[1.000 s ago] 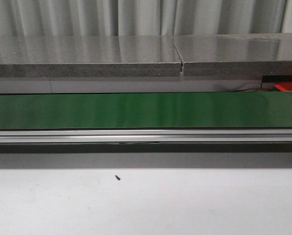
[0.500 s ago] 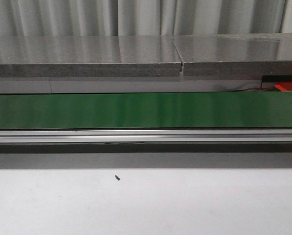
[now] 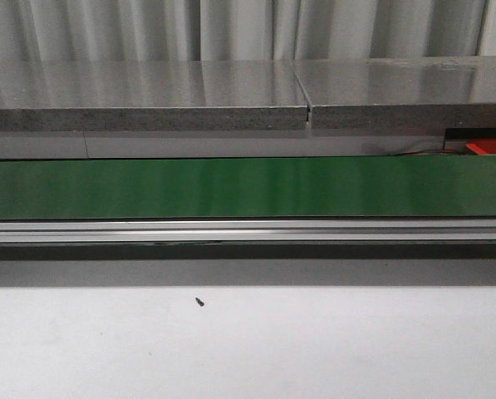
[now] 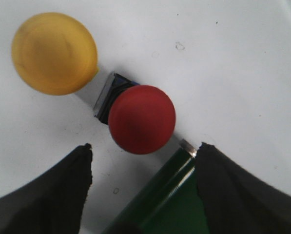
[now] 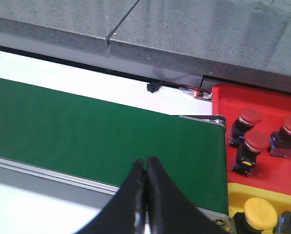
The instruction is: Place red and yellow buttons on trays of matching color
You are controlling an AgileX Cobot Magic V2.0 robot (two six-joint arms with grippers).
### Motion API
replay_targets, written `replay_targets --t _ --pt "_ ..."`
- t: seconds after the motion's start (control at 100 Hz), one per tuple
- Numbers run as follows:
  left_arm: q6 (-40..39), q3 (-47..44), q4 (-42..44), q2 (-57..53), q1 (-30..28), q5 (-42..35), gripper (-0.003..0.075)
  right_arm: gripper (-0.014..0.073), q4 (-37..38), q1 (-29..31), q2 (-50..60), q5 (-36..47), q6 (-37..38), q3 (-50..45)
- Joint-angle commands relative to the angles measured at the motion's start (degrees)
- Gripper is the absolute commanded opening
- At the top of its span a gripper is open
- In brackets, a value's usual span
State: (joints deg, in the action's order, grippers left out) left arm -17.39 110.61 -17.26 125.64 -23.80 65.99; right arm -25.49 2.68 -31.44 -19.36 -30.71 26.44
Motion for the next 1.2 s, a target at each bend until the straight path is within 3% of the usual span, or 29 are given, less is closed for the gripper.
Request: replay_targets --t 0.0,0.17,0.47,0.83,1.01,1.19 --pt "-1.00 2.35 -2.45 -2.04 0.07 -2.37 0.0438 0.0002 -0.64 -0.19 0.10 3.14 -0.35 1.52" --pt "-1.00 2.58 -3.09 -0.75 0.07 -5.83 0.0438 0.0002 -0.64 -0.19 0.10 2.93 -0.35 1.52" --pt "-1.12 2.58 -2.76 1.46 0.07 -5.21 0.0438 0.0002 -0.64 -0.19 0.10 2.93 -0.35 1.52" --pt "-1.12 2.58 -2.76 0.97 -0.04 -5.57 0.0214 0.0002 -0.64 -0.19 0.10 2.93 -0.35 1.52" --pt "0.51 2.70 -2.65 -2.31 -0.04 -5.22 0.0201 0.0002 -0.64 -0.19 0.10 2.93 -0.35 1.52" --pt "7.01 2.70 -0.31 -7.05 -0.04 -2.96 0.0201 0.0002 -0.64 -0.19 0.10 2.93 -0.35 1.52"
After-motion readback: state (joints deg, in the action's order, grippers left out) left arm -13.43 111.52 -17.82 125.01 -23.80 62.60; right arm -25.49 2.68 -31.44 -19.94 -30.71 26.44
